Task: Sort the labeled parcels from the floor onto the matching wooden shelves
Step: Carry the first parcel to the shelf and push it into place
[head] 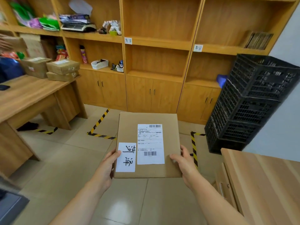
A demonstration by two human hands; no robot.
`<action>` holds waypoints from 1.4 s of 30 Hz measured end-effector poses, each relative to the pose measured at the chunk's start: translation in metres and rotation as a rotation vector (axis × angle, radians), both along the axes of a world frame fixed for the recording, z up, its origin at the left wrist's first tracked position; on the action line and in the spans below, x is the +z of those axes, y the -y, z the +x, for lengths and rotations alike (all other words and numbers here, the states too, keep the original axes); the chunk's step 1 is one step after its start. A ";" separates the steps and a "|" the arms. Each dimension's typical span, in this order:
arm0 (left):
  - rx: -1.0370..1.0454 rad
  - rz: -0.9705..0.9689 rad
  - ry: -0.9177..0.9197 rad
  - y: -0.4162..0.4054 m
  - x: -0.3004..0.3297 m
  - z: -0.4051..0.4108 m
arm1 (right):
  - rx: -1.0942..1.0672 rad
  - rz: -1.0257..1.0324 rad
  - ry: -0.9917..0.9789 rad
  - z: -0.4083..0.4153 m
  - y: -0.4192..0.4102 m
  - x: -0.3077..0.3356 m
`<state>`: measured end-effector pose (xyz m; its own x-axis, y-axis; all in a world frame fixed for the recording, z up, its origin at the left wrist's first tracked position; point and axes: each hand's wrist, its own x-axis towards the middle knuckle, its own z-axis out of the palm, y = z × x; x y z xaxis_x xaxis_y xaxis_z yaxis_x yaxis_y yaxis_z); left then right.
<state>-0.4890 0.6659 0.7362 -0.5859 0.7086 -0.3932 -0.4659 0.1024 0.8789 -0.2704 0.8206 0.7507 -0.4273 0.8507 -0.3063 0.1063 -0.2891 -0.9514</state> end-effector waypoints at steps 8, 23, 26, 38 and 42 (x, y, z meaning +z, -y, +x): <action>-0.008 0.017 0.005 -0.098 0.007 -0.087 | 0.015 -0.015 -0.002 -0.091 -0.105 -0.001; -0.062 0.081 -0.023 -0.318 0.021 -0.310 | -0.044 0.111 0.091 -0.305 -0.300 0.028; -0.093 0.092 -0.033 -0.357 0.021 -0.340 | -0.056 0.133 0.092 -0.331 -0.338 0.033; -0.145 0.121 -0.176 -0.554 0.033 -0.443 | -0.079 0.218 -0.007 -0.441 -0.531 0.030; -0.088 0.102 -0.252 -0.627 0.044 -0.477 | -0.039 0.249 -0.037 -0.483 -0.605 0.043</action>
